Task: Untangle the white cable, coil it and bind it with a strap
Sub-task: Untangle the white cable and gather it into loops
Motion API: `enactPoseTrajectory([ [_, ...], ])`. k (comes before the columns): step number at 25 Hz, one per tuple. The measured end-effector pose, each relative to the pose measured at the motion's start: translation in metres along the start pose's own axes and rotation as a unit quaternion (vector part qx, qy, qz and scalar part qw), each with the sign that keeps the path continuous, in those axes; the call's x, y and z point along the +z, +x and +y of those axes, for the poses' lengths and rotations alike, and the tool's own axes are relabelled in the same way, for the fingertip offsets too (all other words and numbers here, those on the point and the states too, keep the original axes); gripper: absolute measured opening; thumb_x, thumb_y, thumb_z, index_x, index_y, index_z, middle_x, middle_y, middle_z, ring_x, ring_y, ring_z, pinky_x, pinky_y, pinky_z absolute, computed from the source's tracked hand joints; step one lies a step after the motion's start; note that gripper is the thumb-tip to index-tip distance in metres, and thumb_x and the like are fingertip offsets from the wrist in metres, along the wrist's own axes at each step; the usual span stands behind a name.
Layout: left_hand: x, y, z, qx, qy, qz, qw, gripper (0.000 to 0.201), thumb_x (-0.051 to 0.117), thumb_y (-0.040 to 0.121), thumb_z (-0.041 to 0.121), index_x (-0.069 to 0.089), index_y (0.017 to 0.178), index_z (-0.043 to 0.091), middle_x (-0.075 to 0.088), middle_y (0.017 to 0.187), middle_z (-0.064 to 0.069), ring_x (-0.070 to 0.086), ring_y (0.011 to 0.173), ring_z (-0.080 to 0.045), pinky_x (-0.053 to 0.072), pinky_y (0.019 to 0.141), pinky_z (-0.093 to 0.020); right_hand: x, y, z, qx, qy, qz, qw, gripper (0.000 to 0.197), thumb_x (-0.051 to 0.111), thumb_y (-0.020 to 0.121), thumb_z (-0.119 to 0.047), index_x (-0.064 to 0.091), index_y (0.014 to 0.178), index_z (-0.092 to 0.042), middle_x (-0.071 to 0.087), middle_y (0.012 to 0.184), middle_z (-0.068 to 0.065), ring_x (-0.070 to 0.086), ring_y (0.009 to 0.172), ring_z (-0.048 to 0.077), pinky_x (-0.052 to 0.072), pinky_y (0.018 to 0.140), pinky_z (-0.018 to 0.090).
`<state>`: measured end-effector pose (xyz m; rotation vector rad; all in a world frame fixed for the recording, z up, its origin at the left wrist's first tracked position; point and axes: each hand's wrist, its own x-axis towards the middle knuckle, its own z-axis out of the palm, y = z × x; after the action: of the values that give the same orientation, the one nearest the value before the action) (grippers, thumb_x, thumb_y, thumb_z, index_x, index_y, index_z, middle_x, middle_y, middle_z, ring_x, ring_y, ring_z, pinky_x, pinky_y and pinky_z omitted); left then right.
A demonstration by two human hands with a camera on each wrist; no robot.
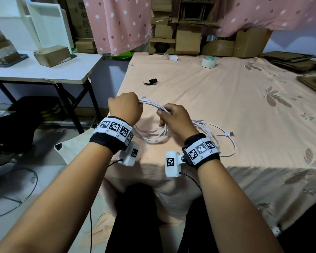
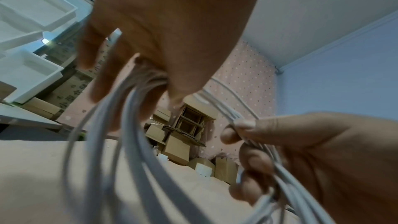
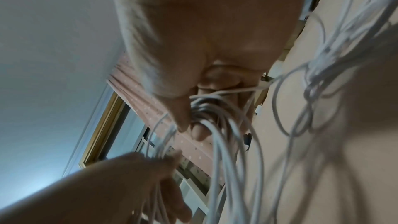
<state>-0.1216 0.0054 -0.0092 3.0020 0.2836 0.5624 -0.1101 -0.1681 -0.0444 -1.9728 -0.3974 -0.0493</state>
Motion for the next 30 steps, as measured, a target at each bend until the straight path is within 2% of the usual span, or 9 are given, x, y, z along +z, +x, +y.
enactPoseTrajectory([
  [3, 0.004, -0.002, 0.003, 0.038, 0.01, -0.042, 0.998, 0.012, 0.057, 0.096, 0.024, 0.061, 0.1, 0.014, 0.068, 0.096, -0.007, 0.064, 0.098, -0.036, 0.04, 0.095, -0.044, 0.001, -0.002, -0.005, -0.025, -0.045, -0.013, 0.999, 0.022, 0.062, 0.093, -0.016, 0.064, 0.071, -0.02, 0.058, 0.054, -0.006, 0.063, 0.055, 0.019, 0.056, 0.069, 0.044],
  [7, 0.001, -0.005, 0.02, 0.171, -0.132, -0.069, 0.974, 0.018, 0.054, 0.086, 0.008, 0.066, 0.098, 0.013, 0.062, 0.081, -0.009, 0.061, 0.086, -0.038, 0.047, 0.067, -0.038, 0.0, 0.002, -0.012, -0.045, -0.075, 0.003, 0.996, 0.011, 0.064, 0.085, -0.014, 0.065, 0.083, -0.025, 0.063, 0.064, -0.007, 0.065, 0.071, 0.027, 0.054, 0.072, 0.04],
  [10, -0.002, -0.003, 0.018, 0.11, -0.137, -0.027, 0.984, 0.018, 0.053, 0.091, 0.02, 0.061, 0.077, 0.012, 0.06, 0.074, -0.009, 0.055, 0.073, -0.035, 0.037, 0.058, -0.034, -0.01, 0.002, -0.006, -0.01, -0.155, -0.004, 0.988, 0.006, 0.061, 0.071, -0.026, 0.06, 0.077, -0.024, 0.068, 0.068, 0.001, 0.066, 0.073, 0.029, 0.056, 0.072, 0.042],
  [13, -0.004, -0.001, 0.015, 0.04, -0.142, -0.005, 0.989, 0.033, 0.053, 0.091, 0.025, 0.047, 0.061, 0.011, 0.048, 0.061, -0.008, 0.045, 0.058, -0.033, 0.028, 0.05, -0.031, -0.021, 0.002, -0.001, 0.041, -0.173, -0.026, 0.984, 0.032, 0.067, 0.068, -0.044, 0.063, 0.07, -0.012, 0.068, 0.061, 0.002, 0.066, 0.067, 0.029, 0.058, 0.069, 0.043],
  [16, -0.009, 0.005, 0.008, -0.003, -0.15, 0.021, 0.988, 0.043, 0.052, 0.094, 0.03, 0.039, 0.057, 0.011, 0.038, 0.057, -0.006, 0.044, 0.06, -0.039, 0.031, 0.058, -0.032, -0.032, 0.004, 0.007, 0.053, -0.161, -0.069, 0.983, 0.051, 0.076, 0.058, -0.062, 0.062, 0.067, -0.014, 0.058, 0.056, -0.005, 0.055, 0.06, 0.018, 0.044, 0.063, 0.035],
  [19, -0.014, 0.014, 0.0, -0.041, -0.17, 0.04, 0.984, 0.046, 0.052, 0.094, 0.029, 0.037, 0.055, 0.008, 0.036, 0.055, -0.01, 0.045, 0.062, -0.04, 0.032, 0.06, -0.035, -0.043, 0.005, 0.013, 0.068, -0.211, -0.082, 0.972, 0.043, 0.079, 0.065, -0.055, 0.062, 0.07, -0.015, 0.061, 0.063, -0.006, 0.06, 0.067, 0.019, 0.047, 0.067, 0.035],
  [23, -0.017, 0.018, -0.007, -0.079, -0.177, 0.037, 0.98, 0.03, 0.051, 0.083, 0.018, 0.043, 0.059, 0.002, 0.041, 0.058, -0.014, 0.043, 0.059, -0.039, 0.031, 0.058, -0.035, -0.048, 0.004, 0.013, 0.067, -0.305, 0.068, 0.948, 0.022, 0.055, 0.093, -0.027, 0.06, 0.078, -0.011, 0.066, 0.084, 0.011, 0.06, 0.088, 0.037, 0.036, 0.065, 0.034],
  [27, -0.017, 0.021, -0.024, -0.125, -0.21, 0.054, 0.968, 0.023, 0.047, 0.078, 0.015, 0.046, 0.061, 0.001, 0.051, 0.063, -0.018, 0.046, 0.058, -0.038, 0.034, 0.055, -0.033, -0.056, 0.006, 0.017, 0.112, -0.278, 0.253, 0.92, 0.02, 0.047, 0.091, -0.012, 0.059, 0.107, -0.008, 0.068, 0.112, 0.019, 0.059, 0.108, 0.042, 0.041, 0.086, 0.041],
  [30, -0.018, 0.023, -0.031, -0.152, -0.227, 0.068, 0.96, 0.026, 0.05, 0.081, 0.017, 0.055, 0.066, -0.003, 0.057, 0.069, -0.021, 0.054, 0.065, -0.042, 0.04, 0.059, -0.036, -0.066, 0.007, 0.02, 0.192, -0.24, 0.276, 0.911, 0.048, 0.057, 0.081, -0.014, 0.045, 0.127, -0.009, 0.051, 0.134, 0.019, 0.044, 0.126, 0.041, 0.033, 0.104, 0.045],
])
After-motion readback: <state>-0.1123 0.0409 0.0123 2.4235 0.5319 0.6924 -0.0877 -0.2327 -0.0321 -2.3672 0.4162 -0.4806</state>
